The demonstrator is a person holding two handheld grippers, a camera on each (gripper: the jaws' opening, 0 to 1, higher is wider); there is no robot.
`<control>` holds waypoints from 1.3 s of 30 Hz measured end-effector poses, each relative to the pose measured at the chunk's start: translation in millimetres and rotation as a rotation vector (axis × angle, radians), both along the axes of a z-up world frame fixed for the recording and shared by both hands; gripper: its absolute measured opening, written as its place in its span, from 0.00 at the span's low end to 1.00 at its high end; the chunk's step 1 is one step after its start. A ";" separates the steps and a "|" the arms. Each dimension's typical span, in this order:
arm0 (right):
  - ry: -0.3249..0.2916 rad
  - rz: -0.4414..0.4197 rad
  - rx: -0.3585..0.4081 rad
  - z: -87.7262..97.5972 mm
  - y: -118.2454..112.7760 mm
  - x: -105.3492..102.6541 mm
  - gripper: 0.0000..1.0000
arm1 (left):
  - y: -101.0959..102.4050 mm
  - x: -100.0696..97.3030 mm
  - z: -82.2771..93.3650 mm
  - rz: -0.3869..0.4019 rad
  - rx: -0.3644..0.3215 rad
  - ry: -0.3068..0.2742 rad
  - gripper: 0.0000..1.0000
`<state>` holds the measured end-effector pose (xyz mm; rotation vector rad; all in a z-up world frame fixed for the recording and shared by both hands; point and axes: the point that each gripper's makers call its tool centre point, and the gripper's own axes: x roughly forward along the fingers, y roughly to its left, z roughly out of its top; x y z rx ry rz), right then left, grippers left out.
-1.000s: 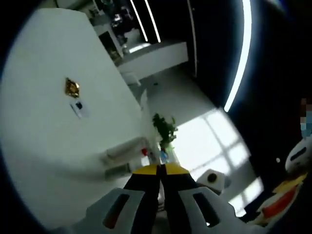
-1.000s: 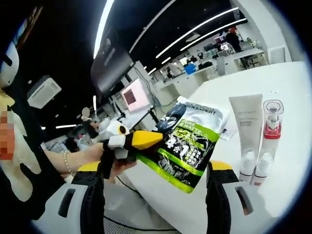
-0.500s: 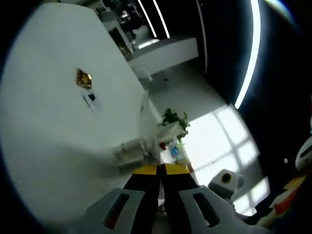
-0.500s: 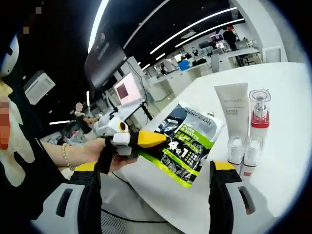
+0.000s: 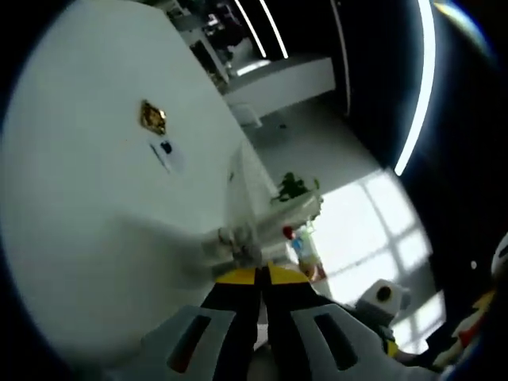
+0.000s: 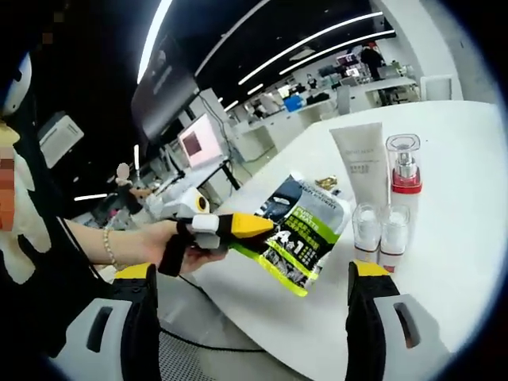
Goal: Arrange the skincare products in the storage area until every visible bottle or jar stands upright without overlapping.
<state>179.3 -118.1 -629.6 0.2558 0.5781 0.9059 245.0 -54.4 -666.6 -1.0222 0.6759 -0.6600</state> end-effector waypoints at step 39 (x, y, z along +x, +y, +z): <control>0.053 -0.095 -0.059 -20.1 -42.7 -2.7 0.98 | -2.4 4.2 -56.8 0.022 0.174 0.080 0.00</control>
